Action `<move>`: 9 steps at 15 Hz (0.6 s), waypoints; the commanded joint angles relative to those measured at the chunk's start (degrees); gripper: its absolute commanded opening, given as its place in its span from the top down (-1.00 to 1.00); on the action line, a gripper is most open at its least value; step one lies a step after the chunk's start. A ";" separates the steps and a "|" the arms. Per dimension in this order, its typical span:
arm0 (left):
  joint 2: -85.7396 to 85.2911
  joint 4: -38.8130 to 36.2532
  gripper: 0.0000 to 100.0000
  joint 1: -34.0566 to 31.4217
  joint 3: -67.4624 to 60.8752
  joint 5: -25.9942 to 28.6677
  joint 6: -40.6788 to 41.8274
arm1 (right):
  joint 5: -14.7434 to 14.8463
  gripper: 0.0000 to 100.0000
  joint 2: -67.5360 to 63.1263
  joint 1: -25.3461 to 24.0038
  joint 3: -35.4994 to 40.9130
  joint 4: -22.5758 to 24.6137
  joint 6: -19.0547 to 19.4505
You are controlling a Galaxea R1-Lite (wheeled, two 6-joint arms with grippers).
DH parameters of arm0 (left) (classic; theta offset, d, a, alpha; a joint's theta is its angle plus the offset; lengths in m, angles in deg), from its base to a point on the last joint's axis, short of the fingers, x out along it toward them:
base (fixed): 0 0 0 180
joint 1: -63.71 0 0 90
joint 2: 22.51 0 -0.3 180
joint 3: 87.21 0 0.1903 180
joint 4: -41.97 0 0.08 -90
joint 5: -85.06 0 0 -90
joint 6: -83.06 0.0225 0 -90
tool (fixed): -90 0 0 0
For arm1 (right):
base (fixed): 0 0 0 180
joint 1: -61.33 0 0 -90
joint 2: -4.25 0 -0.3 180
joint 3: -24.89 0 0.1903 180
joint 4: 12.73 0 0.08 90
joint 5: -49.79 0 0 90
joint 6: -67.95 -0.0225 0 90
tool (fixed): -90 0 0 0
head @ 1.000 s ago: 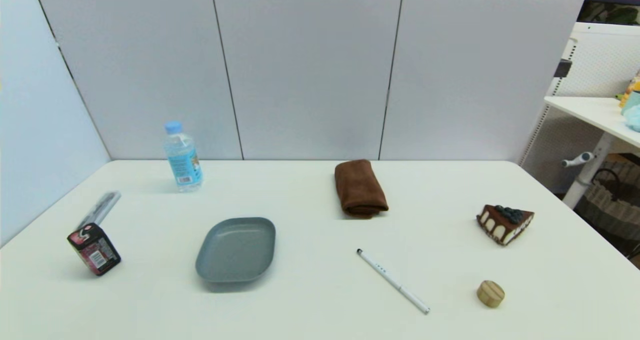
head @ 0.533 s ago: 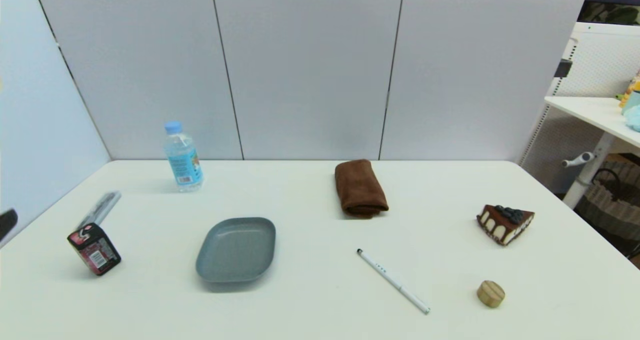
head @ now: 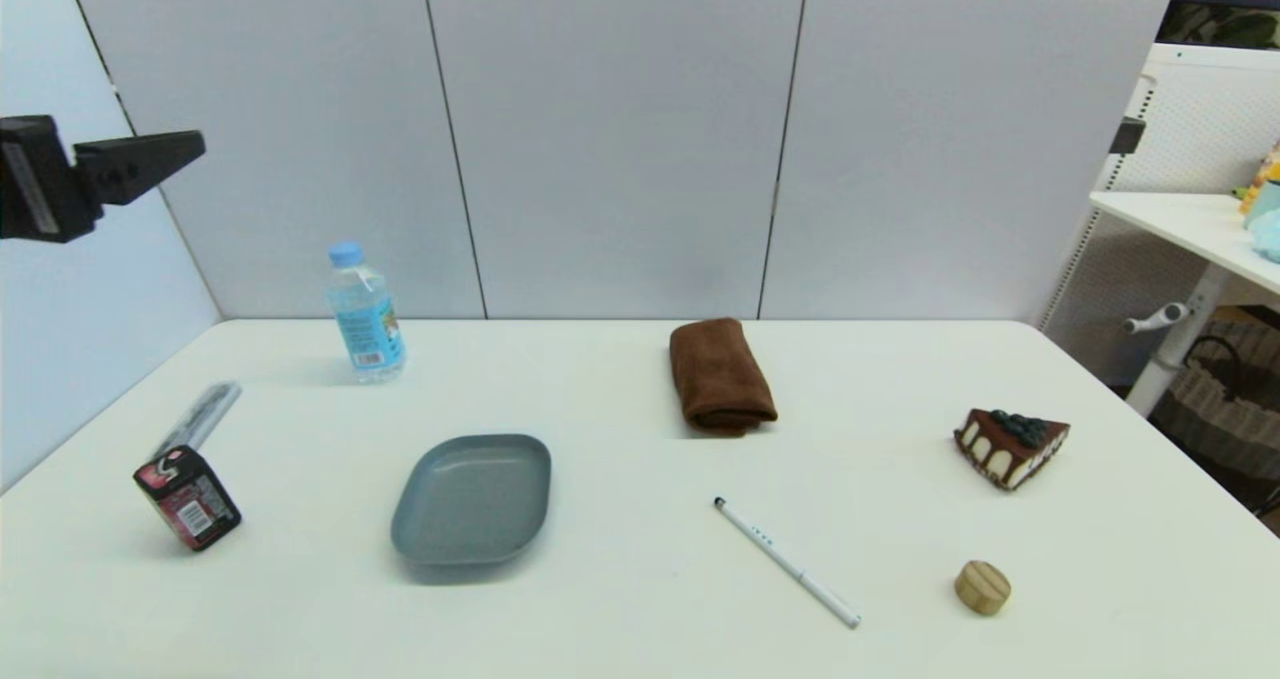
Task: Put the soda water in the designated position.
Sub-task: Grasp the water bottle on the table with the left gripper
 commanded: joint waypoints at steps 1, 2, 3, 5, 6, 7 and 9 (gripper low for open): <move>15.99 -11.13 -1.00 0.55 0.95 0.06 -1.24 | 0.02 -1.00 -0.07 0.01 0.09 0.00 -0.04; 18.28 -12.89 -1.00 1.25 0.60 0.06 -2.73 | 0.02 -1.00 -0.07 0.01 0.09 0.00 0.05; 20.03 -14.73 -1.00 1.25 -0.19 -0.03 -3.70 | 0.02 -1.00 -0.07 0.01 0.09 0.00 -0.04; 24.78 -20.62 -1.00 1.25 -2.47 -0.56 -4.84 | 0.02 -1.00 -0.07 0.01 0.09 0.00 -0.04; 26.10 -22.55 -1.00 1.16 -3.62 -1.00 -5.10 | 0.02 -1.00 -0.07 0.01 0.09 0.00 0.05; 27.42 -24.58 -1.00 1.16 -4.93 -1.96 -5.90 | 0.02 -1.00 -0.07 0.01 0.09 0.00 -0.04; 29.44 -28.44 -1.00 1.16 -7.92 -4.77 -8.53 | 0.02 -1.00 -0.07 0.01 0.09 0.00 0.05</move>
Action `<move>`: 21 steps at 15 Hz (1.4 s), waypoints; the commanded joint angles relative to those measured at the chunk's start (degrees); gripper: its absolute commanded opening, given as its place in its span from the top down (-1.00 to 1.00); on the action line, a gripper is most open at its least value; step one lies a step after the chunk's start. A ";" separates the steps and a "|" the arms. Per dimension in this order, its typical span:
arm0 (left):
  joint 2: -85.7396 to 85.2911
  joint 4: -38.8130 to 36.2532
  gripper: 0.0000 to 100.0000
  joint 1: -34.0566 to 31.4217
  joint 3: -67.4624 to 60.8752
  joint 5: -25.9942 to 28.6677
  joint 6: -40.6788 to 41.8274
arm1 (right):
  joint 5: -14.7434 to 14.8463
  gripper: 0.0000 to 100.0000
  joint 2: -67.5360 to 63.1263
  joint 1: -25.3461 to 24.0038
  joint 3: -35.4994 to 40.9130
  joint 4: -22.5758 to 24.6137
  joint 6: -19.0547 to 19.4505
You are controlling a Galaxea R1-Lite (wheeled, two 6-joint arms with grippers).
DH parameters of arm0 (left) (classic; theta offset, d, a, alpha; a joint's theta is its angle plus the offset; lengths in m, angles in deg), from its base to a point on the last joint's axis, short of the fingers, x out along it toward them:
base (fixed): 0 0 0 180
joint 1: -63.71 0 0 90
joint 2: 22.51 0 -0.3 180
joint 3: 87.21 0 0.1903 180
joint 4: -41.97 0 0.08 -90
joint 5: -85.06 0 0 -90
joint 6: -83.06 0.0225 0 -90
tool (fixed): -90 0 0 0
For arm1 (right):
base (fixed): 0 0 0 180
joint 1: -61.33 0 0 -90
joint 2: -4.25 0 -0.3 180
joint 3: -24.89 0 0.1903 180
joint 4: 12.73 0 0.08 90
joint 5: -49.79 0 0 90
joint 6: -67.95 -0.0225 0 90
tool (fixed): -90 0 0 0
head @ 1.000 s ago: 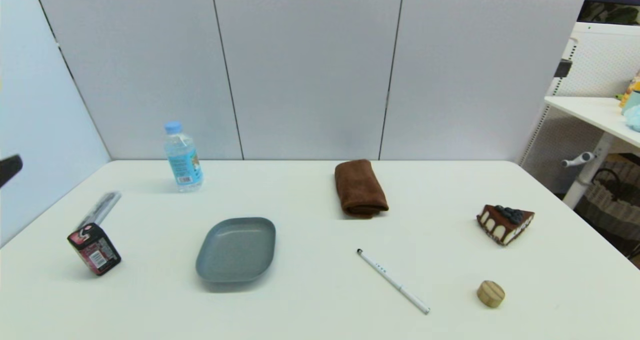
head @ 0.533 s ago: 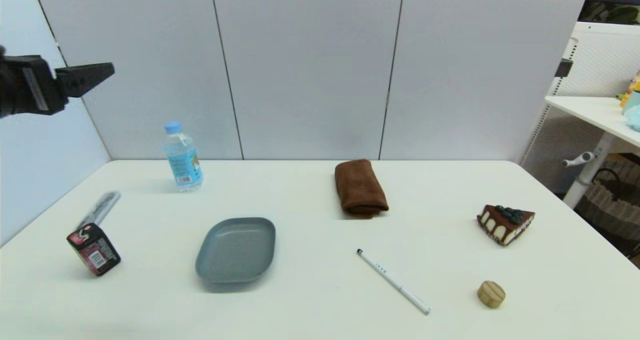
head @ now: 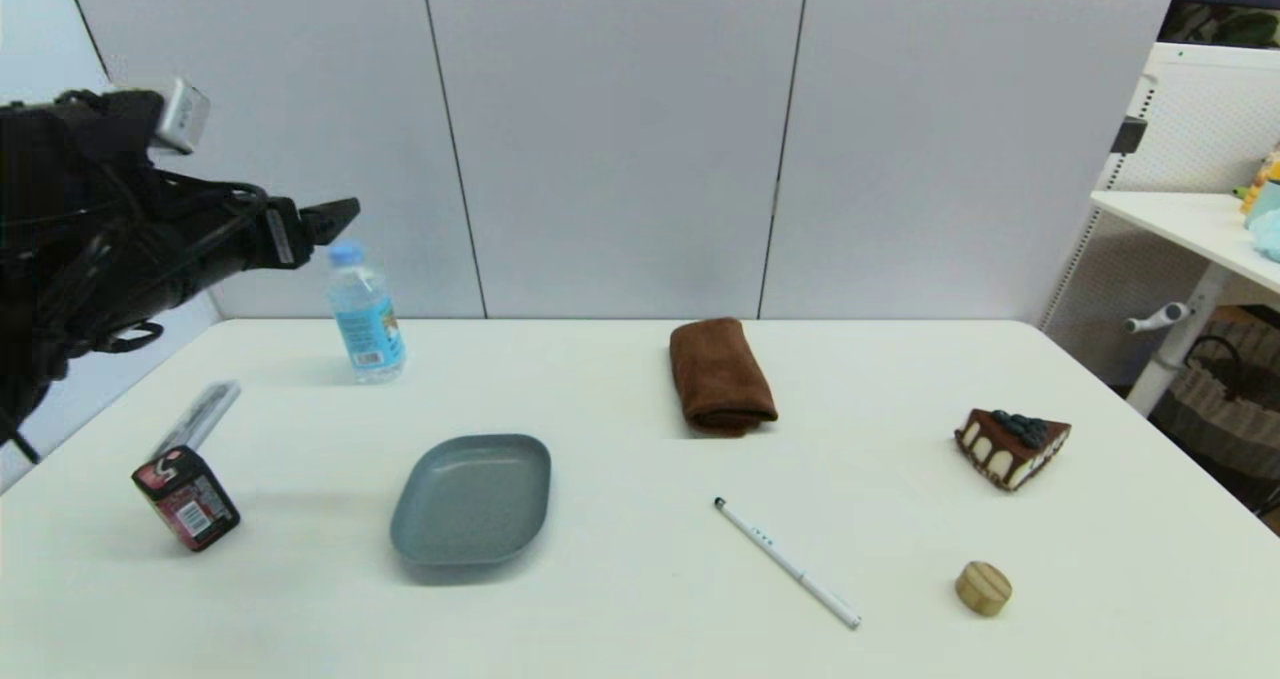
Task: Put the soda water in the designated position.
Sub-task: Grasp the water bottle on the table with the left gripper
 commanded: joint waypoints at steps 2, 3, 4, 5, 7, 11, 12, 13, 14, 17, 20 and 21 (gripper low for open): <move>8.57 -11.42 -1.00 -0.11 -7.34 -6.23 -4.22 | -0.01 -1.00 -0.07 -0.11 0.09 0.00 -0.03; 11.03 -15.64 -1.00 -0.20 -8.39 -7.99 -6.06 | -0.01 -1.00 -0.07 -0.02 0.09 0.00 -0.03; 12.62 -17.84 -1.00 -0.20 -8.92 -8.60 -7.47 | -0.01 -1.00 -0.07 -0.02 0.09 0.00 -0.03; 13.94 -19.16 -1.00 -0.20 -9.01 -8.78 -8.35 | -0.01 -1.00 -0.07 -0.02 0.09 0.00 -0.03; 16.31 -21.79 -1.00 -0.28 -8.57 -8.78 -8.52 | -0.01 -1.00 -0.07 -0.02 0.09 0.00 -0.03; 20.26 -24.52 -1.00 -0.28 -6.72 -8.69 -8.52 | -0.01 -1.00 -0.07 -0.02 0.09 0.00 -0.03; 20.97 -24.69 -1.00 -0.28 -5.76 -8.69 -8.52 | -0.01 -1.00 -0.07 -0.11 0.09 0.00 -0.03; 21.76 -24.69 -1.00 -0.28 -4.70 -8.69 -8.44 | -0.01 -1.00 -0.07 -0.02 0.09 0.00 -0.03; 22.72 -24.69 -1.00 -0.37 -3.47 -8.69 -8.17 | -0.01 -1.00 -0.07 -0.02 0.09 0.00 -0.03; 25.01 -24.69 -1.00 -0.63 -1.54 -8.69 -8.17 | -0.01 -1.00 -0.07 -0.02 0.09 0.00 -0.03; 27.03 -24.87 -1.00 -1.16 -0.75 -8.69 -8.17 | -0.01 -1.00 -0.07 -0.02 0.09 0.00 0.06; 27.65 -24.87 -1.00 -1.60 0.92 -8.51 -7.91 | -0.01 -1.00 -0.07 -0.02 0.09 0.00 -0.03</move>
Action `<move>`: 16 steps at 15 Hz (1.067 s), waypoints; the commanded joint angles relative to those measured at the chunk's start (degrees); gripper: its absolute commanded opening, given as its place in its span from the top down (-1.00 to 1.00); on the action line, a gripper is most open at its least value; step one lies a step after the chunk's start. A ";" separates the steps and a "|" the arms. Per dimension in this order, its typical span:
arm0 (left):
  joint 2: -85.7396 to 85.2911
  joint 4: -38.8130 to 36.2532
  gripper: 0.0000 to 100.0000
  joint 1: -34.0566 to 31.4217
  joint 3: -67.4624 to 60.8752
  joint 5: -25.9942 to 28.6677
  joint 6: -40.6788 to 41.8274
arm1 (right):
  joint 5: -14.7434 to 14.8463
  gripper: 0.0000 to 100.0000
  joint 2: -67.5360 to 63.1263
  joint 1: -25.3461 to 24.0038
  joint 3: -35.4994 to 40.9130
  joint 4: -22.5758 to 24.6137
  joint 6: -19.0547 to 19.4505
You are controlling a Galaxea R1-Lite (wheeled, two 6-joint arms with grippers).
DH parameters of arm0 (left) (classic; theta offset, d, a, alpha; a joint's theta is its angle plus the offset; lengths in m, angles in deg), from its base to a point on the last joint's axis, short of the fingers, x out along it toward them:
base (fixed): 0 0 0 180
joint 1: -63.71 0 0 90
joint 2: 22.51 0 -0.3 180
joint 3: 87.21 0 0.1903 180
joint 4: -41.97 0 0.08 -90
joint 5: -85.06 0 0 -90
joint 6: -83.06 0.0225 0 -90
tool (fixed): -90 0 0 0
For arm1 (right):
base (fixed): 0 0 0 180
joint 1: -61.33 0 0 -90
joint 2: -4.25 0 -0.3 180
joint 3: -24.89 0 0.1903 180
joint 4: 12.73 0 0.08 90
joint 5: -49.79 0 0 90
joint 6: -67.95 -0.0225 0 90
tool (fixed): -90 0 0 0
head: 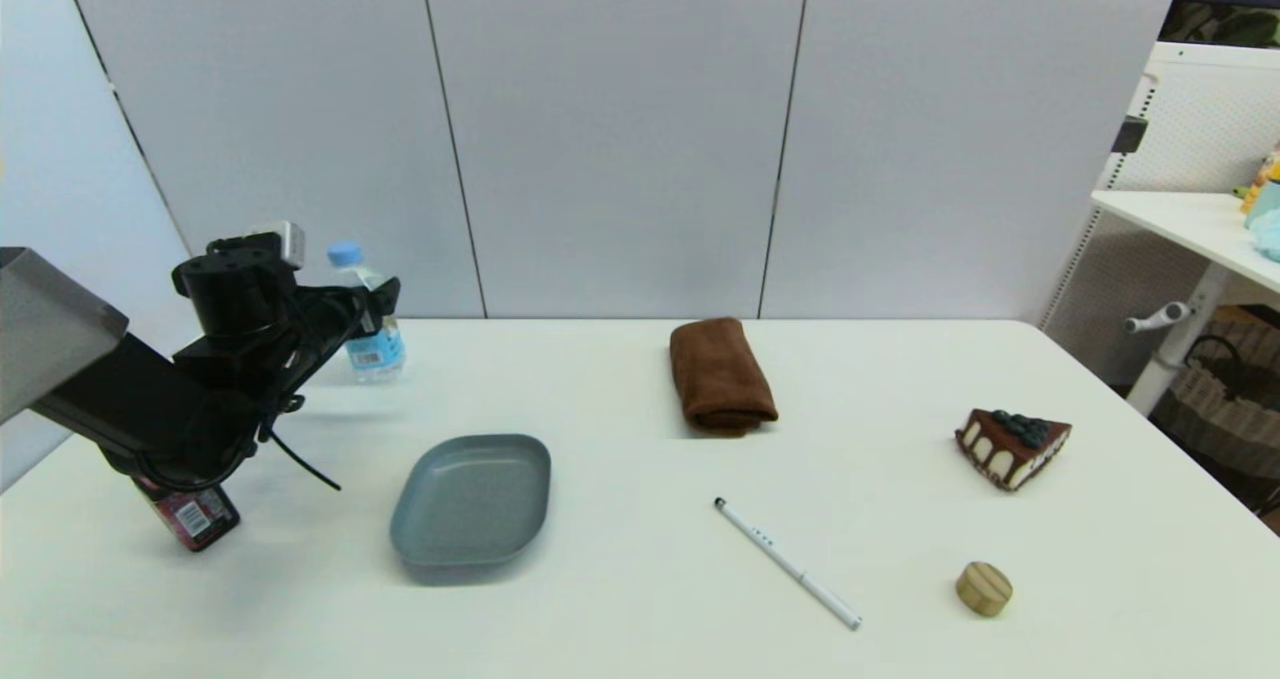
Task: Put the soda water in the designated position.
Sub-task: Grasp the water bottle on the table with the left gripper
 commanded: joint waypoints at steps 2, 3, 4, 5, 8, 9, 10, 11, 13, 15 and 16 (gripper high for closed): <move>3.79 -0.21 -1.00 -1.18 5.22 0.10 0.28 | -0.01 -1.00 -0.07 -0.02 0.09 0.00 0.00; 4.23 -0.30 -1.00 -1.45 5.66 0.19 0.46 | -0.01 -1.00 -0.07 -0.02 0.09 0.00 0.00; 4.94 -0.39 -1.00 -1.53 5.84 0.19 0.90 | -0.01 -1.00 -0.07 -0.02 0.09 0.00 0.00; 5.38 -0.56 -1.00 -1.53 5.84 0.19 0.99 | -0.01 -1.00 -0.07 -0.02 0.09 0.00 0.00; 6.25 -1.36 -1.00 -1.45 6.45 0.19 1.07 | -0.01 -1.00 -0.07 -0.02 0.09 0.00 0.00; 6.34 -1.36 -1.00 -1.45 6.54 0.28 0.99 | -0.01 -1.00 -0.07 -0.11 0.09 0.00 0.00; 6.87 -1.36 -1.00 -1.45 7.16 0.28 0.99 | -0.01 -1.00 -0.07 -0.11 0.09 0.00 0.09; 7.22 -1.36 -1.00 -1.45 7.86 0.28 1.07 | -0.01 -1.00 -0.07 -0.02 0.09 0.00 0.00; 8.10 -1.36 -1.00 -1.53 8.65 0.28 0.99 | -0.01 -1.00 -0.07 -0.02 0.09 0.00 0.00; 8.80 -1.36 -1.00 -1.45 9.62 0.28 1.07 | -0.01 -1.00 -0.07 -0.11 0.09 0.00 0.00; 9.24 -1.36 -1.00 -1.45 10.14 0.28 1.07 | -0.01 -1.00 -0.07 -0.02 0.09 0.00 0.09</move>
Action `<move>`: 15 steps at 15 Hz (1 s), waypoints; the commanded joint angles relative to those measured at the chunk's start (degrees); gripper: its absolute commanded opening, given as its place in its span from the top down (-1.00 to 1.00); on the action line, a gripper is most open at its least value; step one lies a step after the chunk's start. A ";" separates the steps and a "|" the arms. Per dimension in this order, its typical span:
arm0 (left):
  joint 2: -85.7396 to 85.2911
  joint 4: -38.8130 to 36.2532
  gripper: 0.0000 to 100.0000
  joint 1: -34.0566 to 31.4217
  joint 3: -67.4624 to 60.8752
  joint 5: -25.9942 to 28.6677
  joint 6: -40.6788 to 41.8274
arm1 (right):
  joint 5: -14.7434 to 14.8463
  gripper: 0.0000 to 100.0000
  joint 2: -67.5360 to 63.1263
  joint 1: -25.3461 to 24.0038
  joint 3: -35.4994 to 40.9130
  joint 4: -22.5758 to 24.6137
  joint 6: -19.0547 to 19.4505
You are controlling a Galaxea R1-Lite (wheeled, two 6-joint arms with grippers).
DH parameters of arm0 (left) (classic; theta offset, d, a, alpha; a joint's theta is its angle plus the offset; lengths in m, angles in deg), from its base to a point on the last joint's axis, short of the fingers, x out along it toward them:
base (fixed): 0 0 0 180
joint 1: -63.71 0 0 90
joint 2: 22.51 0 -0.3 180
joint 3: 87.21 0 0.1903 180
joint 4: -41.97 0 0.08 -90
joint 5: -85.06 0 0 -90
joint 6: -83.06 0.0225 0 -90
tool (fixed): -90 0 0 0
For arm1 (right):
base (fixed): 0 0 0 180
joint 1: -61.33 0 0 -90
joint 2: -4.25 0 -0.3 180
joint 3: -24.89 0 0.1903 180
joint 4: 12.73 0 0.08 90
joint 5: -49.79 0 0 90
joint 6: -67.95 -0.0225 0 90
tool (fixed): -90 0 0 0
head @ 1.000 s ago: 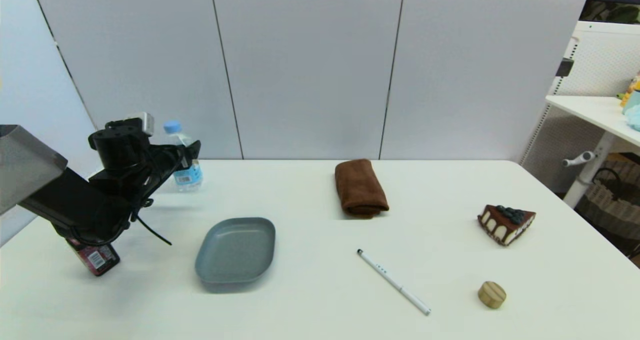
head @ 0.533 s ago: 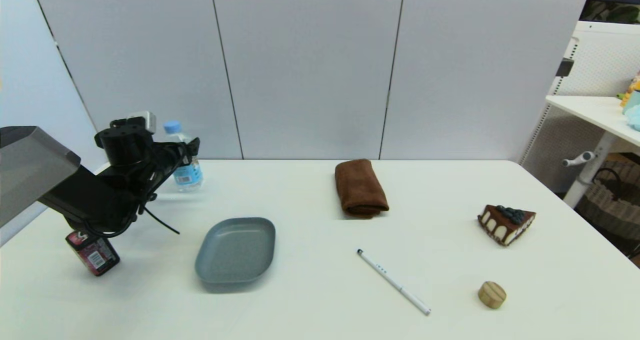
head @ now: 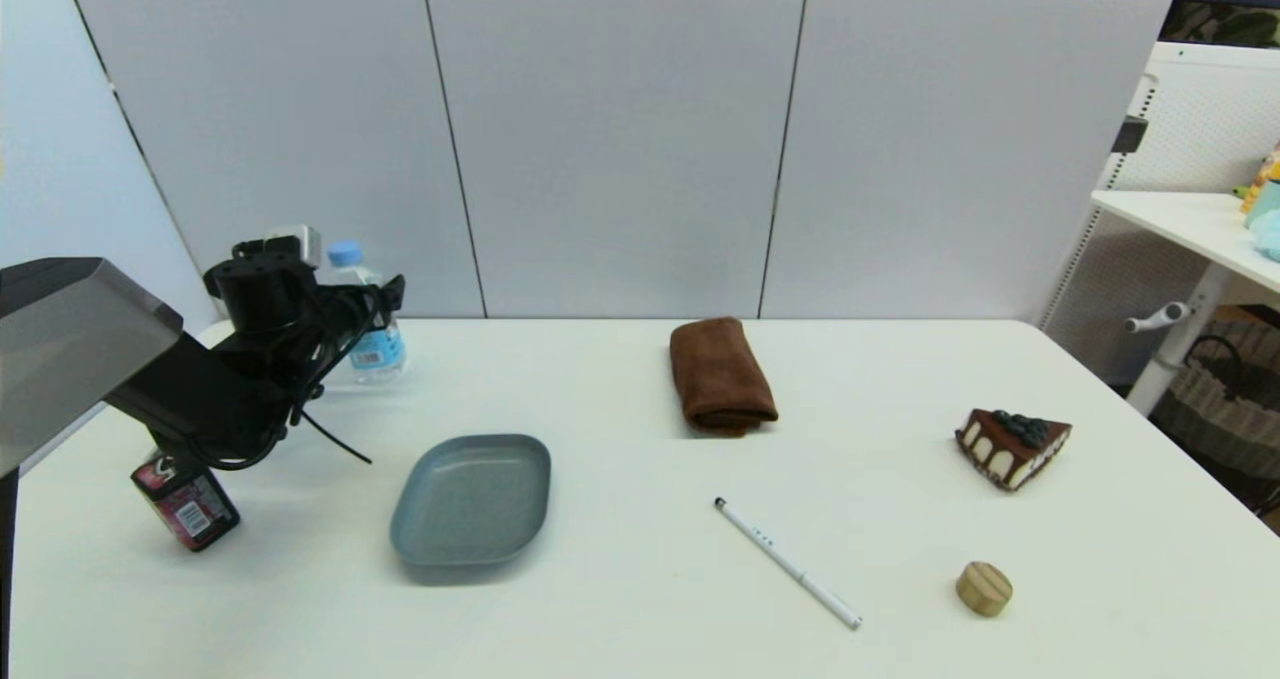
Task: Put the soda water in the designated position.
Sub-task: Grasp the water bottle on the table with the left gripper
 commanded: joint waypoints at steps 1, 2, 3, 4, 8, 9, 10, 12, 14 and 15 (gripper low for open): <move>1.72 -0.37 -1.00 0.00 1.97 -0.05 -0.02 | -0.01 -1.00 -0.07 0.01 0.09 -0.02 0.09; 2.07 -0.37 -1.00 0.09 2.32 -0.05 0.06 | -0.01 -1.00 -0.07 0.01 0.09 -0.02 0.00; 2.25 -0.37 -1.00 0.18 2.94 0.04 0.06 | -0.01 -1.00 -0.07 -0.08 0.09 -0.02 0.09; 2.60 -0.37 -1.00 0.09 3.73 0.04 0.06 | -0.01 -1.00 -0.07 0.01 0.09 -0.02 0.09; 2.95 -0.28 1.00 0.09 3.99 0.04 0.15 | -0.01 -1.00 -0.07 0.01 0.09 -0.02 0.09; 2.86 -0.28 1.00 0.09 4.08 0.04 0.15 | -0.01 -1.00 -0.07 0.01 0.09 -0.02 0.09; 2.95 -0.28 1.00 0.09 4.08 0.04 0.15 | -0.01 -1.00 -0.07 0.01 0.09 -0.02 0.00; 2.69 -0.28 1.00 0.09 4.08 0.04 0.15 | -0.01 -1.00 -0.07 0.01 0.09 -0.02 0.00; 2.25 -0.19 1.00 0.09 4.08 0.04 0.50 | -0.01 -1.00 -0.07 0.01 0.09 -0.02 0.09; 1.89 -0.10 1.00 0.09 4.08 0.04 0.86 | -0.01 -1.00 -0.07 0.01 0.09 -0.02 0.00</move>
